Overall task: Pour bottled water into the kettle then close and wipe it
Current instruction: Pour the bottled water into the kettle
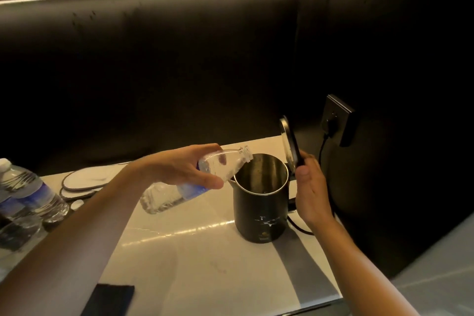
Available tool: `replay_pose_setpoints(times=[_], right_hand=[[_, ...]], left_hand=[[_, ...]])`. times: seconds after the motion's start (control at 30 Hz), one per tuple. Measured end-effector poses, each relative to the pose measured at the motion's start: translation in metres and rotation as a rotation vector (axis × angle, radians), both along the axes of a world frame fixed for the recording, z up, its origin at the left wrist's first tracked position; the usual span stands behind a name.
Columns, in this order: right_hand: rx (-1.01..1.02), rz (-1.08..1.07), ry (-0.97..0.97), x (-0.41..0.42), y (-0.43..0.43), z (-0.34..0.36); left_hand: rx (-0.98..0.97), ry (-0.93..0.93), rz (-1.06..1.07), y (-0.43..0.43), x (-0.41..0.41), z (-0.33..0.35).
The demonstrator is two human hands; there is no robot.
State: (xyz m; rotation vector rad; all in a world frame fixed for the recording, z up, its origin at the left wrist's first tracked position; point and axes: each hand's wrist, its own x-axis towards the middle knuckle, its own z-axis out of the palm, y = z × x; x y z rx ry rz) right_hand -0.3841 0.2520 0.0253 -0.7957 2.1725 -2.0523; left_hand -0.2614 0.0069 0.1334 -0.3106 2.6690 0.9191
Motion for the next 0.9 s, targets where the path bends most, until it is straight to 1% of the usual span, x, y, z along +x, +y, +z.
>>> replay_pose_setpoints(times=[0.13,0.33,0.7,0.9], right_hand=[[0.018,-0.004,-0.017,0.000,0.001,0.001],[0.032,-0.004,-0.037,0.001,0.001,0.002],[0.022,0.011,-0.020,0.003,0.004,0.005],[0.014,0.019,-0.059,0.005,0.004,0.008]], left_hand=[[-0.204,-0.118,-0.047,0.004,-0.013,0.015],[-0.344,-0.232,-0.100,0.003,-0.027,0.026],[-0.428,-0.271,-0.184,0.014,-0.044,0.038],[-0.468,-0.299,-0.192,0.018,-0.048,0.045]])
